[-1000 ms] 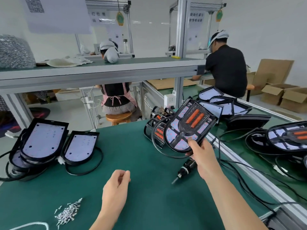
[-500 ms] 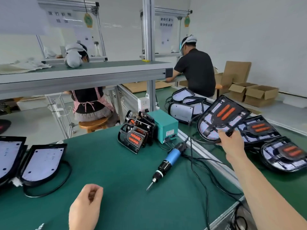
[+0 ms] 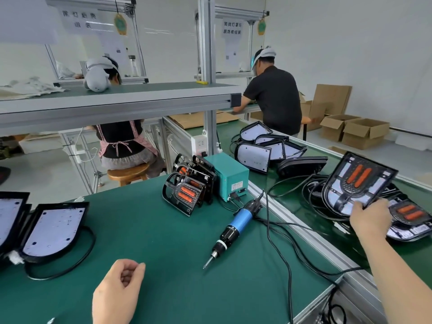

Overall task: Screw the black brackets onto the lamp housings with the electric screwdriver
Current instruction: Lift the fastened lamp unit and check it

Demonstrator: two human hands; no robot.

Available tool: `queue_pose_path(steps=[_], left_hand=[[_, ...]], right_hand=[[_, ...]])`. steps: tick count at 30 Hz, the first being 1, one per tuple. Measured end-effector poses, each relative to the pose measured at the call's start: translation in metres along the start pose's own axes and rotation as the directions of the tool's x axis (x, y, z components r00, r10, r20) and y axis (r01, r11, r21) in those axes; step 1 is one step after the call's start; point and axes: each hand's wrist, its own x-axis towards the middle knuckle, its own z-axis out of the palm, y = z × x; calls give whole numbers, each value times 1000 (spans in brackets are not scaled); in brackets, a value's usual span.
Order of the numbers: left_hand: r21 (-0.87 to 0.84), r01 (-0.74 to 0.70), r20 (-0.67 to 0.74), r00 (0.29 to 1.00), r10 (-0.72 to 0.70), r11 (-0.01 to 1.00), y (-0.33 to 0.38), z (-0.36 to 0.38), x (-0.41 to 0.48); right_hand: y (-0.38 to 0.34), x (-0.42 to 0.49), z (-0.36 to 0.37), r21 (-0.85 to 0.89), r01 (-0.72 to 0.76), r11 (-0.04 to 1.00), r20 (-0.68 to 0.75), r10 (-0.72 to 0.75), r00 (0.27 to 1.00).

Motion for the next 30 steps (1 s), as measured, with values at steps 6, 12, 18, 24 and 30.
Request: queue_pose_path(steps=[6,12,18,24,30], left_hand=[[-11,-22,-4,1000,22,1000,-3,-1,0],[4,-44,-8,999,44,999,-6,2,1],[12,-61,-19,998,61,998,-9,1,0],[18,-74,-26,997,75,997,-8,0,-1],[31,-67,-29,997,68,997,-7,1,-2]], right_hand=[[-1,-10,6,-78,-4,997,-157,-8,988],[6,-13,8,-17,33,999,-190,-35,981],[-19,-40,15,56,190,980,-240,-172,956],[-45,-66,27,127,288,949,-221,-256,941],[-95,-120,50,264,336,904,-64,-332,941]])
